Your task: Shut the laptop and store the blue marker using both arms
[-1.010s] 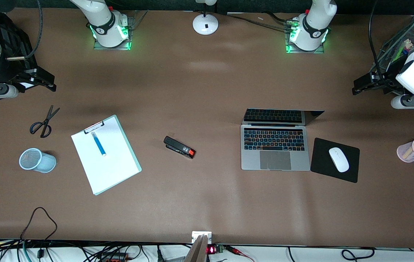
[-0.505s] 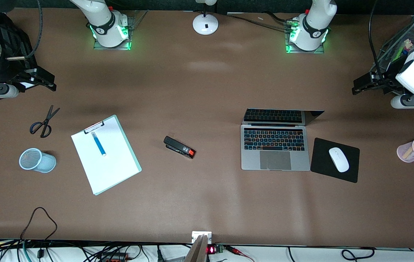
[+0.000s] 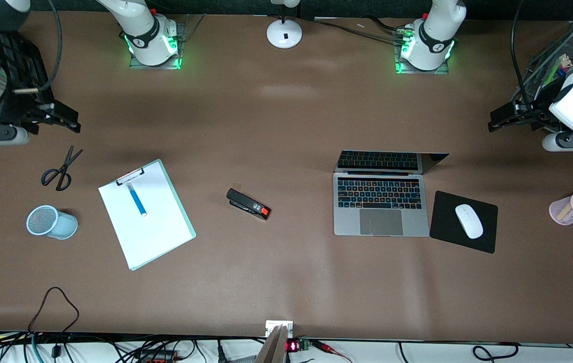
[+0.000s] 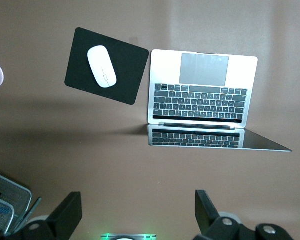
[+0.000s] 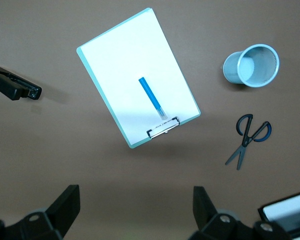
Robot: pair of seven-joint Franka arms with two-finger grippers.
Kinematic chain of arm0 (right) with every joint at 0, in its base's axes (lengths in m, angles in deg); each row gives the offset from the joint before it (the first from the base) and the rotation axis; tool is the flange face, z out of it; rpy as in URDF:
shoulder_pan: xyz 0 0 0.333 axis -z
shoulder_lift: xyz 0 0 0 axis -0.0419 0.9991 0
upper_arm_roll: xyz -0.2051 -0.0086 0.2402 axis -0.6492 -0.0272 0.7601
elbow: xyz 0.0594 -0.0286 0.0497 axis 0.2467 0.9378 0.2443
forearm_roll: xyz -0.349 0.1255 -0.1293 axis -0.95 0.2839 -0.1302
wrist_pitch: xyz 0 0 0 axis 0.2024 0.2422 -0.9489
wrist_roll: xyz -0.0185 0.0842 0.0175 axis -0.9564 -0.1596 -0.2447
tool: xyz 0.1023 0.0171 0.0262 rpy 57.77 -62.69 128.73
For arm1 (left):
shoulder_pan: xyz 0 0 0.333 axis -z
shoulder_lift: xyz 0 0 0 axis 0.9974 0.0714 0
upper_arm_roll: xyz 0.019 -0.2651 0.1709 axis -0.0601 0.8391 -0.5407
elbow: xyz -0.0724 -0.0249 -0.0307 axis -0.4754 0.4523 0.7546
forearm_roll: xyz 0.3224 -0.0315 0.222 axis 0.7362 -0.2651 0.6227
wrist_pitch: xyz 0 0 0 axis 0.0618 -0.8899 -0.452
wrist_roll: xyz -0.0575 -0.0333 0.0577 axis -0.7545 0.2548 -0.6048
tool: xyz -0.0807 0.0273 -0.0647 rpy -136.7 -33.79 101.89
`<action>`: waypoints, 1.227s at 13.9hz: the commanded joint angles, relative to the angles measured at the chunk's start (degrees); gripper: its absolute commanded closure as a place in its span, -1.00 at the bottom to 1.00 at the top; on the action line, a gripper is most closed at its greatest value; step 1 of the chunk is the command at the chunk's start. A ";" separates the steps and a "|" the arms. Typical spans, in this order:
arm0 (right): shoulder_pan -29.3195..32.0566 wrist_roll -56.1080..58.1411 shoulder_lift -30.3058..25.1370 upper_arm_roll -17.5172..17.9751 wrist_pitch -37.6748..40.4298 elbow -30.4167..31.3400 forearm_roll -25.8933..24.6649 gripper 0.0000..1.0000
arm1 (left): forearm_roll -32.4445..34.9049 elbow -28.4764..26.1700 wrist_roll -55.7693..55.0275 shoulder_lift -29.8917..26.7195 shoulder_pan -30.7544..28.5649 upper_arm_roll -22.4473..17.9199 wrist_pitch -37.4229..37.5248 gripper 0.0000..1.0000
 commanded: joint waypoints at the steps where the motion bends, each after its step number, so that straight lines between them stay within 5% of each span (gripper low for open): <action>1: 0.30 4.85 3.12 -0.04 -2.56 0.04 0.82 -1.00 | 0.60 1.83 -0.28 1.01 -0.26 0.33 1.15 -1.00; 14: -1.19 25.94 11.64 0.04 -27.79 14.81 -0.41 -1.00 | -0.28 1.48 5.25 2.15 -4.66 0.50 2.47 -1.00; 17: -1.46 32.27 15.50 0.13 -31.47 14.90 -0.41 -0.73 | 0.60 1.65 5.35 2.24 -4.13 0.68 1.85 -1.00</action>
